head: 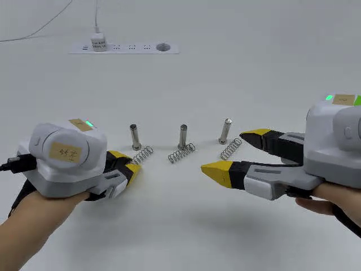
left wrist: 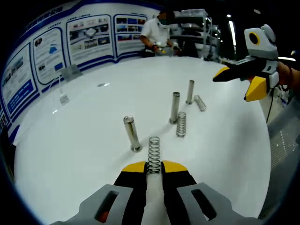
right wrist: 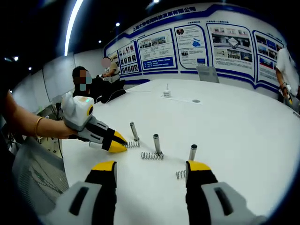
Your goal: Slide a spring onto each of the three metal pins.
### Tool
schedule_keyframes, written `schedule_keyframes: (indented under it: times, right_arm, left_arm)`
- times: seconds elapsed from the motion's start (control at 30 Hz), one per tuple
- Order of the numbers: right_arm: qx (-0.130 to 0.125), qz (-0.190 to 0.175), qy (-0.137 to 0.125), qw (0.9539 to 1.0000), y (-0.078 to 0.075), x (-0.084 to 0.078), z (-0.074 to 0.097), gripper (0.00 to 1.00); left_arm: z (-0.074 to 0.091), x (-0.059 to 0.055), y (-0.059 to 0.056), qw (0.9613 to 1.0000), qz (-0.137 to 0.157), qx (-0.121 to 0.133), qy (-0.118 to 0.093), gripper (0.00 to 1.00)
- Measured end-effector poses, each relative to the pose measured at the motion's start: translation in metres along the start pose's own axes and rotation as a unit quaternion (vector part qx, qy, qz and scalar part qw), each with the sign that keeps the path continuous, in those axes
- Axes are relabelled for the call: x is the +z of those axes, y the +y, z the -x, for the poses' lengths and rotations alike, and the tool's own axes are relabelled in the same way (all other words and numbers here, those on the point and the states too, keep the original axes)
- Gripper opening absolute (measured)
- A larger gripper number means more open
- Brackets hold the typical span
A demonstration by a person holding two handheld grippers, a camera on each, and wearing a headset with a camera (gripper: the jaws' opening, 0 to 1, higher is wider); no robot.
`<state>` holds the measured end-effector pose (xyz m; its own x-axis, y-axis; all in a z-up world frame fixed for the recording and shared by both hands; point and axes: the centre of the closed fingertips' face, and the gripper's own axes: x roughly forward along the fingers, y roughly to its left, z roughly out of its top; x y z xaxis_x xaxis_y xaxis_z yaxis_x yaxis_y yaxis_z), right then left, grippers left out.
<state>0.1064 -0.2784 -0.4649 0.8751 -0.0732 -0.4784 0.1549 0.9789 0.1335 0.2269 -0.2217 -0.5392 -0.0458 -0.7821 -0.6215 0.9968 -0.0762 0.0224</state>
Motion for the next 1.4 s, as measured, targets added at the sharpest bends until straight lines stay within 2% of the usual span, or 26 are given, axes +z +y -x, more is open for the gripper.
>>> schedule_keyframes:
  times: [0.17,0.4,0.5,0.8,1.07,1.2,1.3,1.4]
  right_arm:
    - [-0.004,-0.009,0.002,0.9999,-0.001,-0.002,0.0,0.6]
    - [-0.007,-0.025,-0.001,0.9997,0.0,-0.002,0.003,0.6]
    - [-0.007,-0.029,-0.004,0.9996,0.001,-0.001,0.003,0.59]
    - [0.007,-0.039,-0.028,0.9988,0.008,0.019,0.003,0.57]
    - [0.029,-0.049,-0.048,0.9972,0.021,0.036,-0.001,0.54]
    - [0.047,-0.059,-0.054,0.9957,0.029,0.043,-0.004,0.51]
    - [0.062,-0.066,-0.06,0.9941,0.037,0.048,-0.006,0.48]
    - [0.072,-0.076,-0.064,0.9924,0.041,0.051,-0.008,0.47]
  left_arm:
    - [-0.001,0.001,0.001,0.9998,-0.015,0.006,0.009,0.12]
    - [0.001,-0.001,0.002,0.9997,-0.001,0.014,0.021,0.1]
    - [0.005,-0.001,0.0,0.9997,-0.002,0.016,0.02,0.1]
    - [0.034,0.024,-0.006,0.9991,0.022,0.025,-0.028,0.1]
    - [0.055,0.042,-0.015,0.9974,0.016,0.029,-0.064,0.1]
    - [0.063,0.049,-0.023,0.9953,0.029,0.021,-0.089,0.1]
    - [0.069,0.057,-0.03,0.9923,0.047,0.013,-0.114,0.1]
    - [0.073,0.059,-0.035,0.9911,0.049,0.007,-0.124,0.1]
